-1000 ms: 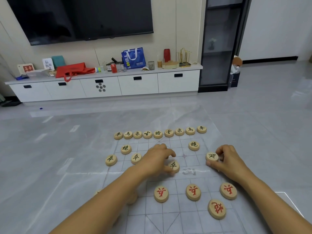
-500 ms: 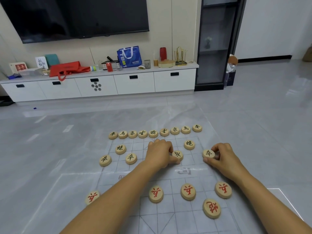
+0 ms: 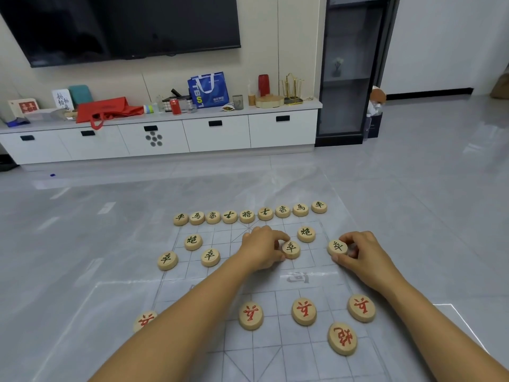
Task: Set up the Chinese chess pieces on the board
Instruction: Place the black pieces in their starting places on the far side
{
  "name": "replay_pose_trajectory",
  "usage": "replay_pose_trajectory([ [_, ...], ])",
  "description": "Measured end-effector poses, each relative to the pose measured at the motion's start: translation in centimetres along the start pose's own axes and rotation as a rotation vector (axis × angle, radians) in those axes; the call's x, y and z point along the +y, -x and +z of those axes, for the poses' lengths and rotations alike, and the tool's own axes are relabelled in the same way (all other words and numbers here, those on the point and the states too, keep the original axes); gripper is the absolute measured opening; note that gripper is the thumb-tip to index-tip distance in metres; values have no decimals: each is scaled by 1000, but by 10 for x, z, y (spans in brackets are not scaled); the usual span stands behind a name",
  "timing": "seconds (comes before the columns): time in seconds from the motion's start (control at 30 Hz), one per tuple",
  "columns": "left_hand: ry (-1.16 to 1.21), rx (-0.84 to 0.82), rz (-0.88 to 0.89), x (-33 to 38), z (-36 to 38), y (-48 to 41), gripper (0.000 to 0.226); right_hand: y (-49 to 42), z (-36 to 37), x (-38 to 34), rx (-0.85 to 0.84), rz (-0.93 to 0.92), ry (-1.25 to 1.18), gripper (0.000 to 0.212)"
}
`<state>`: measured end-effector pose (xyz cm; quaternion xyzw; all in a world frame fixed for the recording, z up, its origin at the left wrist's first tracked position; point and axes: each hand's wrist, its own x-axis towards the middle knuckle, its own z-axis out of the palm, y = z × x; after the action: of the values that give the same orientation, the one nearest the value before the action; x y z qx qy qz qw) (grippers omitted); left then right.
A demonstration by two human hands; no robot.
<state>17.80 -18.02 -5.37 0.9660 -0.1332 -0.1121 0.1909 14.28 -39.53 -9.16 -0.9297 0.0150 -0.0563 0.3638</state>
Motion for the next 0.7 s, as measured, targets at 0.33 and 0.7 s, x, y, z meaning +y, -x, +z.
replay_pose_trajectory([
  [0.33, -24, 118, -2, 4, 5, -4, 43, 1, 1, 0, -2, -16, 0, 40],
  [0.7, 44, 139, 4, 1, 7, -3, 40, 0, 4, 0, 34, -5, 28, 45],
])
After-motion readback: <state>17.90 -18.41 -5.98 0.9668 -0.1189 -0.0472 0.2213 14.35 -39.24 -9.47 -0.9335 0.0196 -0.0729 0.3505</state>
